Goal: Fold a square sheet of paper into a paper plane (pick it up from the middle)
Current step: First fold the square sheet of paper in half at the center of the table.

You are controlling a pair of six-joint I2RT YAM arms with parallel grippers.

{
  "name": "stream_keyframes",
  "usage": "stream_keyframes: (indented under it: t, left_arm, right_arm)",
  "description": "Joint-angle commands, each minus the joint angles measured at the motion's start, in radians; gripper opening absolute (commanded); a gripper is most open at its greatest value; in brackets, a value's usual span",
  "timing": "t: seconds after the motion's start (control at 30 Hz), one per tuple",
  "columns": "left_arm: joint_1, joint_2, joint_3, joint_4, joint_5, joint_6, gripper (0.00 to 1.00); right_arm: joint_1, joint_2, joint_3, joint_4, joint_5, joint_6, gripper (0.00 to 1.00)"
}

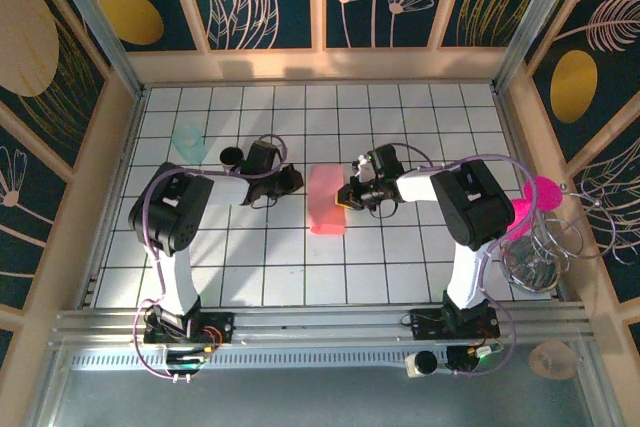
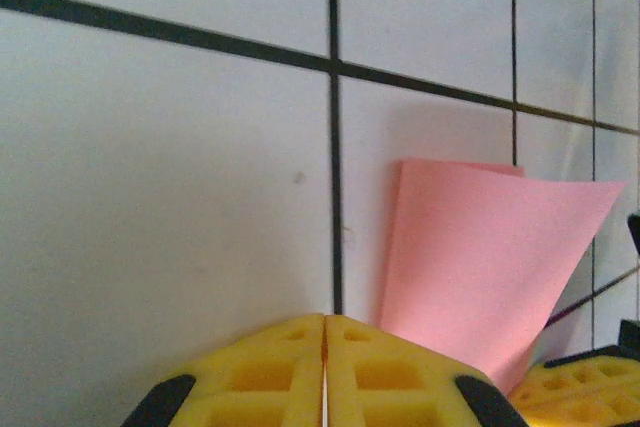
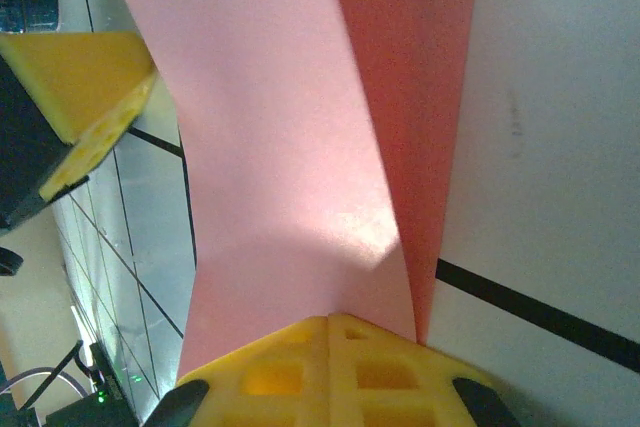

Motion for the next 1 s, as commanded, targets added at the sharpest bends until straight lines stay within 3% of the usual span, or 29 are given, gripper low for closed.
stream_keyframes:
  t: [0.0,0.2,0.4,0.63,0.97]
  left_arm:
    - [-0.015,-0.087,-0.008,-0.029,-0.031,0.036,0.11]
    - [-0.131,-0.079,0.088,-0.01,0.011,0.015,0.11]
    - [-0.15,0.034,0.121,0.057,0.052,-0.036,0.11]
    - [-0.117,0.124,0.145,0.024,0.031,-0.004,0.11]
    - [0.015,0.145,0.154,-0.071,-0.063,0.068,0.1]
  right_arm:
    - [0.003,0.193,-0.118,-0.196,0.364,-0.046,0.0]
    - [0.002,0.199,-0.114,-0.191,0.359,-0.044,0.0]
    - [0.003,0.206,-0.117,-0.189,0.36,-0.042,0.0]
    - [0.002,0.205,-0.121,-0.191,0.368,-0.044,0.0]
    - [0.001,0.205,-0.132,-0.181,0.376,-0.037,0.0]
